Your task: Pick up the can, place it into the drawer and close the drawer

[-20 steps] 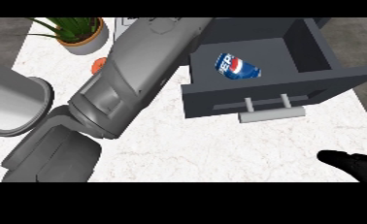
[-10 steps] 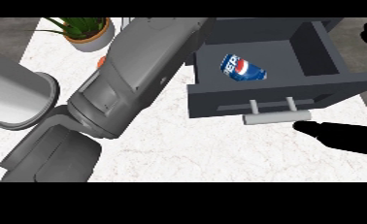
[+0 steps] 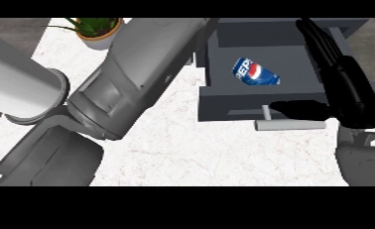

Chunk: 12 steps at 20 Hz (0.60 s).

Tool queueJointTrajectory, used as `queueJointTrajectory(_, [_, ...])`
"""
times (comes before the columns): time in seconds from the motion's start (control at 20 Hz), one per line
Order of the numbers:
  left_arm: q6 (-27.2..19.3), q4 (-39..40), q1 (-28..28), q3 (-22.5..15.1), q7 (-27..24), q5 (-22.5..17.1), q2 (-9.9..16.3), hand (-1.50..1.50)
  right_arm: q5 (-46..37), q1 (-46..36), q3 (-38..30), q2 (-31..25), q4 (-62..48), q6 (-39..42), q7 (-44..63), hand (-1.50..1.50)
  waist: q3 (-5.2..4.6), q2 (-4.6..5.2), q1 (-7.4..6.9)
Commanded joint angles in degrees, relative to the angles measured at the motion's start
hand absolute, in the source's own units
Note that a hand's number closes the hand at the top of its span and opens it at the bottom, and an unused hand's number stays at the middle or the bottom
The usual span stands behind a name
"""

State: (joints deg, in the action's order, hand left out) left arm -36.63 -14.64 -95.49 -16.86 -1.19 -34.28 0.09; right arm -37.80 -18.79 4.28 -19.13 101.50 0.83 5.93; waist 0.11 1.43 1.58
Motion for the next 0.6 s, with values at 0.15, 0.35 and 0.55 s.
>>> queueJointTrajectory(0.15, [4.2, -1.4, 1.2, 0.9, 1.1, 0.3, 1.8, -1.5, -11.2, -7.5, 3.3, 1.6, -20.0, -7.2, -4.6, -1.5, -0.06, -0.66, -2.75])
queueJointTrajectory(0.35, [2.5, -1.5, -0.2, 1.8, 3.7, 0.9, 3.3, -1.5, -16.1, -7.3, 6.3, 5.7, -26.1, -14.4, -7.3, -1.5, -0.03, -0.9, -1.89])
queueJointTrajectory(0.55, [2.9, -3.1, 2.7, 1.7, 2.4, 1.8, 4.3, -1.5, -17.8, -16.0, 3.5, 7.0, -39.5, -17.6, -8.1, -1.5, -0.05, -0.87, -2.8])
